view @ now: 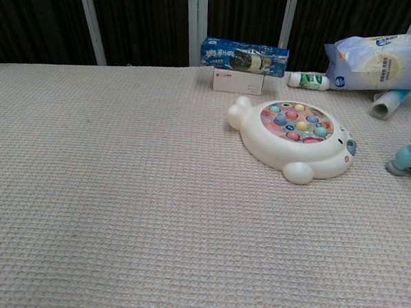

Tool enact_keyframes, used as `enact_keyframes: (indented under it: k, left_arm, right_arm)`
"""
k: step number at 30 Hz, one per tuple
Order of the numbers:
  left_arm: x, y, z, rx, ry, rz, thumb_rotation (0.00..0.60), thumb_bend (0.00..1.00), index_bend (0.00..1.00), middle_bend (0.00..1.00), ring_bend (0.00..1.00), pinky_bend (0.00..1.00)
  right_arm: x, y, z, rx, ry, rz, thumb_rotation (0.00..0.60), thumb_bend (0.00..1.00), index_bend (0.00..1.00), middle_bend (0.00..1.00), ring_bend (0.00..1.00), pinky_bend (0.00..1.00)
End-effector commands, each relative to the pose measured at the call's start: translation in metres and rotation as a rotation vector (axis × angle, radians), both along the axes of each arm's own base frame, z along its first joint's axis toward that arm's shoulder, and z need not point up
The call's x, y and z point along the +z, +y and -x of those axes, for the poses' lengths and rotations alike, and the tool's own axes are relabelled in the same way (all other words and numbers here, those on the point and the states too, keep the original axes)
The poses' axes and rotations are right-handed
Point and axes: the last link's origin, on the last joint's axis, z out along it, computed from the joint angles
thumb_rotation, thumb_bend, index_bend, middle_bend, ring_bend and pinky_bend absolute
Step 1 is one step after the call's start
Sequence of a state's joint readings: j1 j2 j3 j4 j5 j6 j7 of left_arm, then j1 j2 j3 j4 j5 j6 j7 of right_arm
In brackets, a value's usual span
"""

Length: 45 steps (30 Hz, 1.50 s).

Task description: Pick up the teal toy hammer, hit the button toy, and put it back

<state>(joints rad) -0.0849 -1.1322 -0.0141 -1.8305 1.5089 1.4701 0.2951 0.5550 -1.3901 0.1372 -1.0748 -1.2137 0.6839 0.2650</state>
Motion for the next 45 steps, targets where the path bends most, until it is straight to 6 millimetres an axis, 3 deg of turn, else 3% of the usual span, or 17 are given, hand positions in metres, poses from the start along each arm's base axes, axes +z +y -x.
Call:
enact_keyframes:
  k: [1,12,19,25,35,45]
  left_arm:
    - [0.000,0.000,0.000,0.000,0.000,0.001,0.600,0.13,0.00,0.00,0.00,0.00]
    - [-0.001,0.002,0.000,0.000,0.001,0.005,0.600,0.13,0.00,0.00,0.00,0.00]
    - [-0.002,0.003,-0.001,-0.004,0.002,0.009,0.600,0.13,0.00,0.00,0.00,0.00]
    - [-0.002,0.003,-0.003,-0.013,0.004,0.010,0.600,0.13,0.00,0.00,0.00,0.00]
    - [-0.004,0.002,-0.002,-0.014,0.000,0.016,0.600,0.13,0.00,0.00,0.00,0.00]
    - [-0.005,0.002,0.002,-0.004,-0.004,0.022,0.600,0.13,0.00,0.00,0.00,0.00]
  right_arm:
    - [0.000,0.000,0.000,0.001,-0.001,0.001,0.600,0.64,0.60,0.55,0.37,0.24]
    - [0.004,-0.002,-0.004,0.023,-0.017,0.018,0.600,0.72,0.71,0.63,0.44,0.30]
    - [0.011,-0.003,-0.020,0.084,-0.051,0.026,0.600,0.75,0.80,0.70,0.50,0.33]
    - [0.021,-0.009,-0.054,0.190,-0.057,-0.008,0.600,0.77,0.83,0.73,0.52,0.36]
    - [0.030,-0.033,-0.129,0.318,-0.002,-0.129,0.600,0.77,0.87,0.76,0.55,0.37]
    - [0.016,-0.054,-0.168,0.365,0.120,-0.231,0.600,0.78,0.88,0.77,0.56,0.39]
